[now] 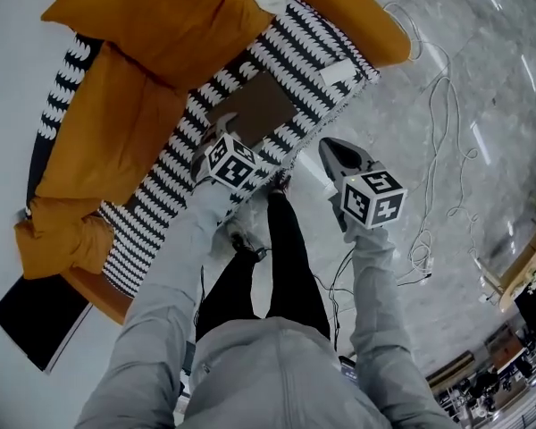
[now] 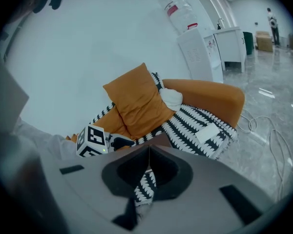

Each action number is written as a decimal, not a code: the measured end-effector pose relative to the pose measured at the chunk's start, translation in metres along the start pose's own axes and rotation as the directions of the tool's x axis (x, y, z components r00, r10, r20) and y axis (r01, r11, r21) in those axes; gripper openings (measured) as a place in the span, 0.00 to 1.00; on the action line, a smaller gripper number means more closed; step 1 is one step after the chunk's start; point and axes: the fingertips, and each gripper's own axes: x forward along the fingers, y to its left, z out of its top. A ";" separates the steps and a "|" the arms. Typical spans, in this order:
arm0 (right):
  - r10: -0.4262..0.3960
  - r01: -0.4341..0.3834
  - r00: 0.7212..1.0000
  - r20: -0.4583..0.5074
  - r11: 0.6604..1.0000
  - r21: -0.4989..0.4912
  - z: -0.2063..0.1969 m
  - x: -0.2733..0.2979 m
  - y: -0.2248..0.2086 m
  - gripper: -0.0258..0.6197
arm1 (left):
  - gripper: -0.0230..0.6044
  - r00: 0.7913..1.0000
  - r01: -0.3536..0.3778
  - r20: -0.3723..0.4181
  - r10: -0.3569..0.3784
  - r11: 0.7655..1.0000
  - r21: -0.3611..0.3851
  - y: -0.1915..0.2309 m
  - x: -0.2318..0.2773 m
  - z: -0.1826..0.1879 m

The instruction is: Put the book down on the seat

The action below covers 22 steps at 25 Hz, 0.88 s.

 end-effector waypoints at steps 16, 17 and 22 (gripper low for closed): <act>-0.034 0.096 0.974 0.225 0.958 -0.270 0.059 -0.127 0.131 0.09 | 0.58 0.884 -0.025 0.451 0.121 0.976 -0.214 -0.021 -0.232 0.037; -0.036 0.104 0.971 0.234 0.953 -0.285 0.059 -0.135 0.139 0.09 | 0.58 0.876 -0.031 0.465 0.130 0.976 -0.213 -0.024 -0.245 0.036; -0.048 0.148 0.952 0.304 0.938 -0.314 0.063 -0.180 0.180 0.09 | 0.49 0.827 -0.067 0.536 0.169 0.977 -0.204 -0.040 -0.305 0.032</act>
